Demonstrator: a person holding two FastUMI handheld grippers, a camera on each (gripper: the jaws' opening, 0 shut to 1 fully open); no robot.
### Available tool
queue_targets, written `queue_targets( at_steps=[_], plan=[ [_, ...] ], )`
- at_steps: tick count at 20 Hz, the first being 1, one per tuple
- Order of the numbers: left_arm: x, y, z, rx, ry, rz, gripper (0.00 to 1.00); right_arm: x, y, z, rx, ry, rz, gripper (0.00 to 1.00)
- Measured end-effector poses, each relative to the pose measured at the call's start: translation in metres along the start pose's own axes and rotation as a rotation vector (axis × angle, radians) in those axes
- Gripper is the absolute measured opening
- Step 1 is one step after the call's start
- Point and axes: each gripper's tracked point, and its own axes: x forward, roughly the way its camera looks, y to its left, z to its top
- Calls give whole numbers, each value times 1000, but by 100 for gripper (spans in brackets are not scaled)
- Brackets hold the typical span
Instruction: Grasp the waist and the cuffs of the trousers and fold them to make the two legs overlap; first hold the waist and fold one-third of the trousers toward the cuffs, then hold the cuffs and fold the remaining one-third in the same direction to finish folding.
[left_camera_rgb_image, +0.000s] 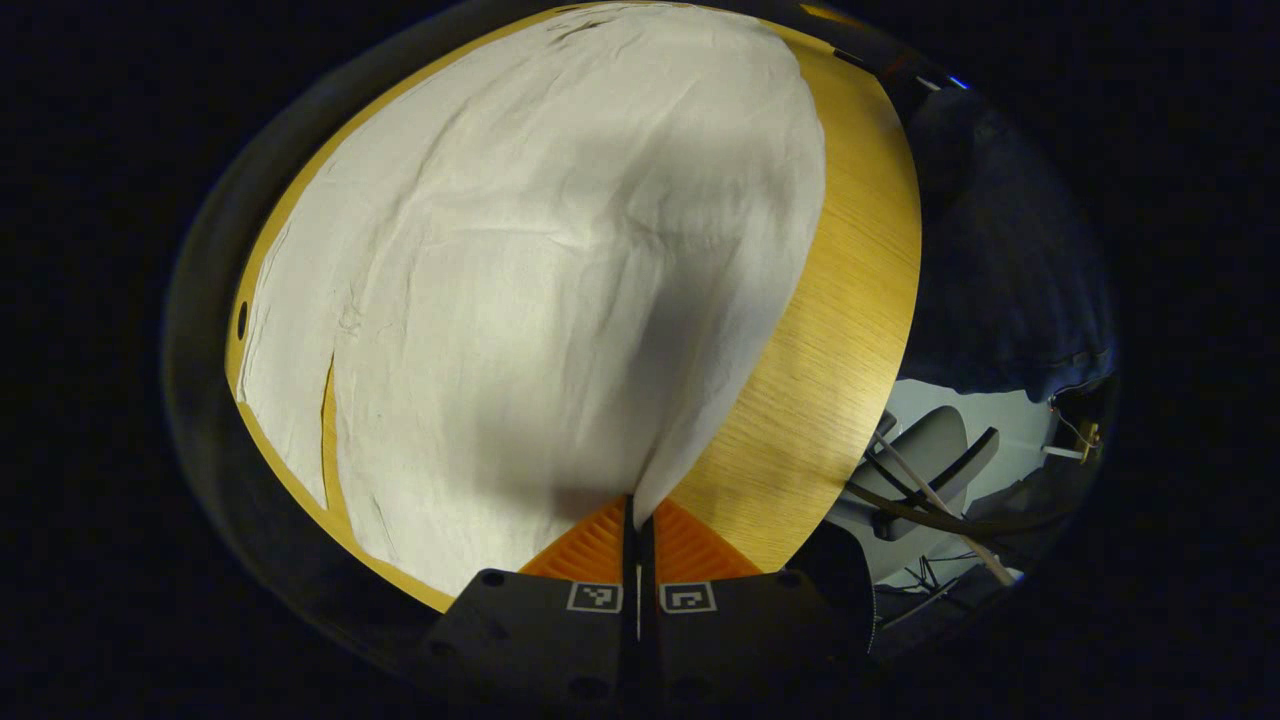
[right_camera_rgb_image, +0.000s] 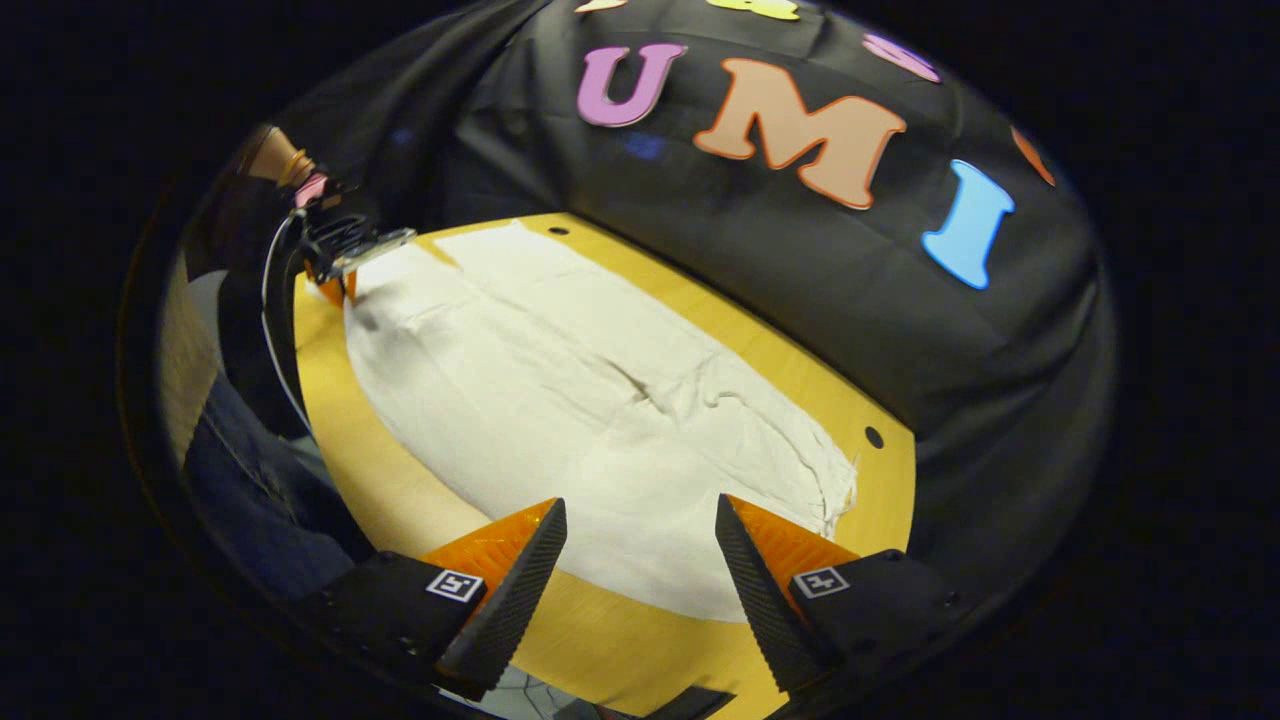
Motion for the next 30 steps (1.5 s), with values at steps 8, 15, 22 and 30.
queue_targets(
  at_steps=[8,15,22,30],
  plan=[
    [1,1,1,-23,28,16,0,51,30,-72,-221,251,298,97],
    [1,2,0,-38,37,13,0,69,31,-104,-239,386,406,94],
    [2,2,0,-31,39,-15,0,70,37,-112,-244,443,429,72],
    [2,-2,1,-32,43,-61,0,74,22,-108,-240,505,316,6]
  ],
)
